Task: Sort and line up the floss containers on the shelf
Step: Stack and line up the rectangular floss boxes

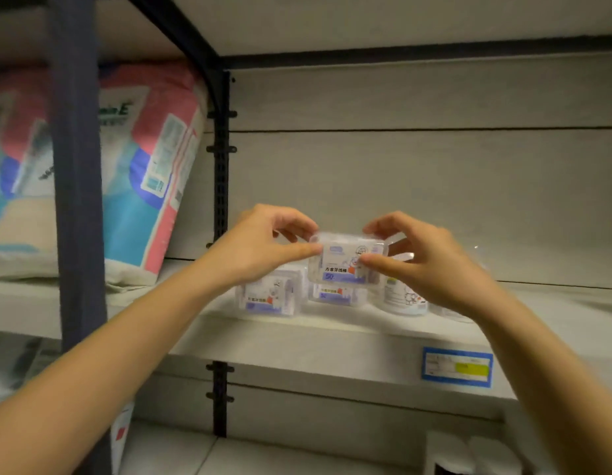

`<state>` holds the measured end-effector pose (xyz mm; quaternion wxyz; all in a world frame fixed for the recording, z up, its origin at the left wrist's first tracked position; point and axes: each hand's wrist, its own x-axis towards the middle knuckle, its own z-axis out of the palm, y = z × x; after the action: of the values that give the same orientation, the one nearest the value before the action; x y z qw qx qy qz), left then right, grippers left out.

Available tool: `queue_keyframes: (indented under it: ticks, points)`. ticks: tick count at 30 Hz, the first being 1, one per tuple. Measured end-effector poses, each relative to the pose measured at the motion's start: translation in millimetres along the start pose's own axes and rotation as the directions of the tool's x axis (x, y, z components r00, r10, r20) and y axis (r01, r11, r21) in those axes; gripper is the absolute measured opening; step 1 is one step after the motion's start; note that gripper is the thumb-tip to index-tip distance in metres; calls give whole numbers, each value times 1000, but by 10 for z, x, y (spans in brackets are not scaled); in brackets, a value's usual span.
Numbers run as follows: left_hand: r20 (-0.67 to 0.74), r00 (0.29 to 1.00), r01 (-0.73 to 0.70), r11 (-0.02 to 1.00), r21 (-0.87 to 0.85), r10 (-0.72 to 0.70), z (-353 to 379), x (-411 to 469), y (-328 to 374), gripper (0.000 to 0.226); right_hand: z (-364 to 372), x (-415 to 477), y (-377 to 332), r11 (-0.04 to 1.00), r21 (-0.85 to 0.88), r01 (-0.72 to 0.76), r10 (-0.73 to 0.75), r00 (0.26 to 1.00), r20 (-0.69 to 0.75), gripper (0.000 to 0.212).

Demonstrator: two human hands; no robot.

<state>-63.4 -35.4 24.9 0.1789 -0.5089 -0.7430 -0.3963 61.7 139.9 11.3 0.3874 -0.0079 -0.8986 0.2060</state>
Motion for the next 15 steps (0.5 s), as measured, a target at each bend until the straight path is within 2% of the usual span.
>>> queue_keyframes:
  ticks: [4, 9, 11, 15]
  points:
    - [113, 993, -54, 995, 88, 44, -137, -93, -337, 23, 156, -4, -67, 984, -140, -110, 126, 986, 106, 34]
    - [206, 976, -97, 987, 124, 70, -213, -211, -670, 31, 181, -40, -105, 962, -129, -241, 267, 931, 250, 27]
    - [185, 978, -124, 981, 152, 95, -190, -248, -711, 34, 183, -49, -103, 956, -142, -256, 287, 916, 281, 28]
    - [95, 982, -177, 963, 202, 161, -121, -304, -750, 39, 214, -56, -82, 945, -272, -180, 252, 932, 259, 35]
